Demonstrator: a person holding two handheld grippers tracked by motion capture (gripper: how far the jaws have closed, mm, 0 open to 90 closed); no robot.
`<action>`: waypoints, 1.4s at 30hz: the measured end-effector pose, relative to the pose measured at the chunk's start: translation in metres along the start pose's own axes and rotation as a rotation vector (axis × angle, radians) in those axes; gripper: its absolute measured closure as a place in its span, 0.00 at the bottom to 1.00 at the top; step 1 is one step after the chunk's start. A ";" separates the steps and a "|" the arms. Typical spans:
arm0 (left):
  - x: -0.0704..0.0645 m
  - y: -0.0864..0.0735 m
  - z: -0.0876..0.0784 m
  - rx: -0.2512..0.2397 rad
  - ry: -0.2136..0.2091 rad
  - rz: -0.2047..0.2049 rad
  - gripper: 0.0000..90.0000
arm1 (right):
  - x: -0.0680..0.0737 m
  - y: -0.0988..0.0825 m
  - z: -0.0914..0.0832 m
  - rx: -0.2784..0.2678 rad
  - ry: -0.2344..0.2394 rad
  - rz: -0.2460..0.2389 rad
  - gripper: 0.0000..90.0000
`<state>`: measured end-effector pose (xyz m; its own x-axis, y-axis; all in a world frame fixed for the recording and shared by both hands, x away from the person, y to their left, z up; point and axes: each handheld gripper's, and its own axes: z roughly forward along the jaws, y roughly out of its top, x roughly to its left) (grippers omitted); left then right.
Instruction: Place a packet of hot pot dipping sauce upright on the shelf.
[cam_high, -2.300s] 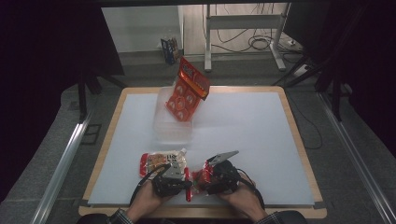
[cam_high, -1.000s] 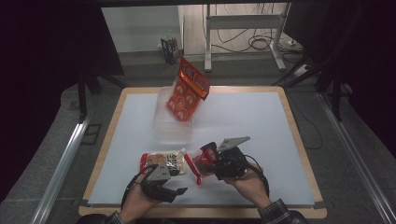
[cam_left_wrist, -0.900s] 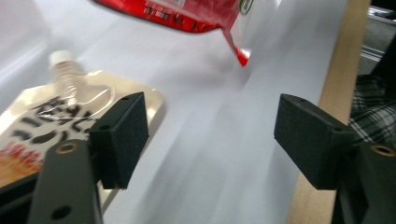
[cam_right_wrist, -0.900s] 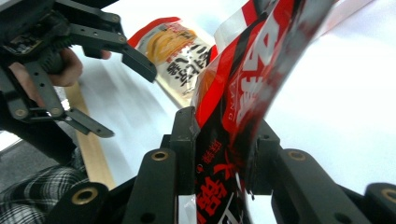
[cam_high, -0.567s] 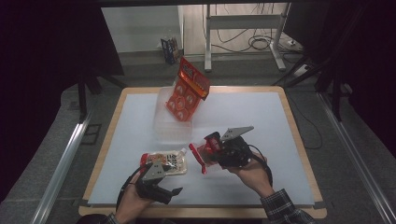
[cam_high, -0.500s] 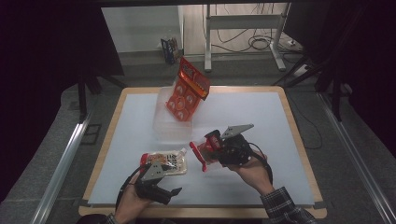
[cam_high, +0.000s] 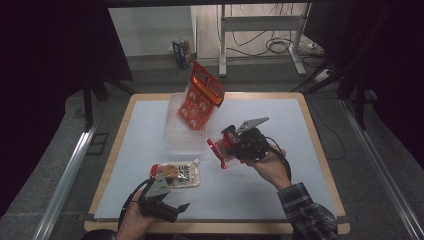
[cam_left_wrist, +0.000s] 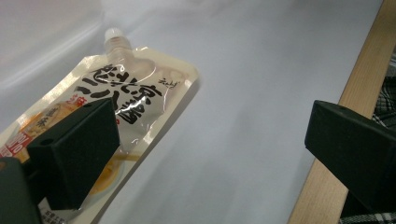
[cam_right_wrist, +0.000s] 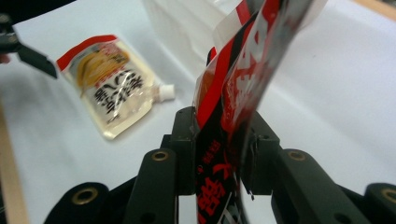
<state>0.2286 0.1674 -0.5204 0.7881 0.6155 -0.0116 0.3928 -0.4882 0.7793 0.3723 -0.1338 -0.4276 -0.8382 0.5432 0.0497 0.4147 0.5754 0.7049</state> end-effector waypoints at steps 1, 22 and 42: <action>0.000 0.000 0.000 0.003 0.000 0.000 0.03 | -0.001 0.002 0.001 -0.006 0.000 -0.005 0.76; -0.003 -0.002 0.005 0.037 -0.006 0.027 0.03 | -0.008 0.063 0.036 -0.096 0.004 -0.102 0.77; -0.003 -0.002 0.007 0.064 -0.004 0.046 0.03 | 0.008 0.086 0.081 -0.055 0.093 -0.221 0.77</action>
<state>0.2287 0.1624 -0.5266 0.8077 0.5893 0.0211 0.3855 -0.5547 0.7373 0.4297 -0.0307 -0.4238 -0.9364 0.3479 -0.0466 0.2003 0.6385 0.7431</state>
